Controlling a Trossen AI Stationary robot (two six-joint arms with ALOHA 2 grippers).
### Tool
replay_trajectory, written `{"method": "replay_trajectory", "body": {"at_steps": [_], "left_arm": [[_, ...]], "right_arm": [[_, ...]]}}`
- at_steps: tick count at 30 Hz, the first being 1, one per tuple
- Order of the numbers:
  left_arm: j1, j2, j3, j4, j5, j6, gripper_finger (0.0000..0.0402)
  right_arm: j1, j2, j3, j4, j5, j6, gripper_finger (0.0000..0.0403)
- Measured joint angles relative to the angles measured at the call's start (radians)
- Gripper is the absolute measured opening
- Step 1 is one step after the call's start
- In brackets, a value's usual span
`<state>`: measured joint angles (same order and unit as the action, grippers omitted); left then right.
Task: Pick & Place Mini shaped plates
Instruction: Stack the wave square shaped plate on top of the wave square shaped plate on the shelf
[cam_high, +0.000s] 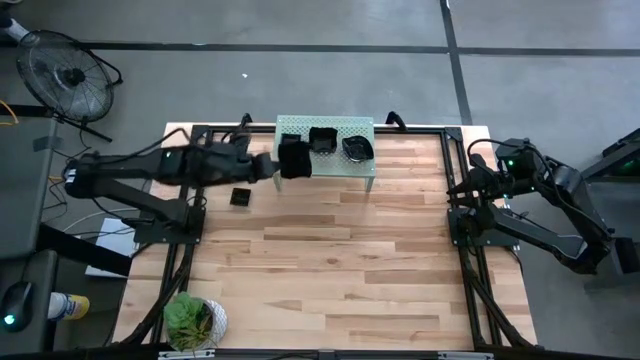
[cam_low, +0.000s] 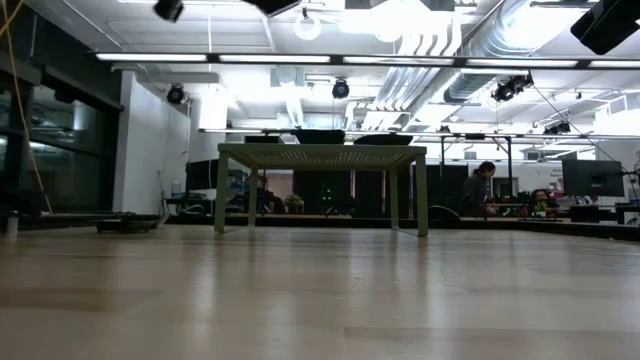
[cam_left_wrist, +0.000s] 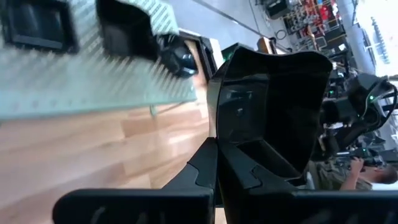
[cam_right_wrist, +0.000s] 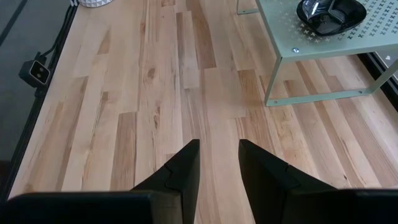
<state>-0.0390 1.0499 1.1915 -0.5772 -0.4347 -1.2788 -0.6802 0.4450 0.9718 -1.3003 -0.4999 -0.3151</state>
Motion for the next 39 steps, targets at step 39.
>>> {"method": "replay_trajectory", "body": {"at_steps": [39], "left_arm": [[0.658,0.638,0.435,-0.178,0.74,0.341,0.0]], "right_arm": [[0.0,0.0,0.0,0.0,0.0,0.0,0.0106]]}}
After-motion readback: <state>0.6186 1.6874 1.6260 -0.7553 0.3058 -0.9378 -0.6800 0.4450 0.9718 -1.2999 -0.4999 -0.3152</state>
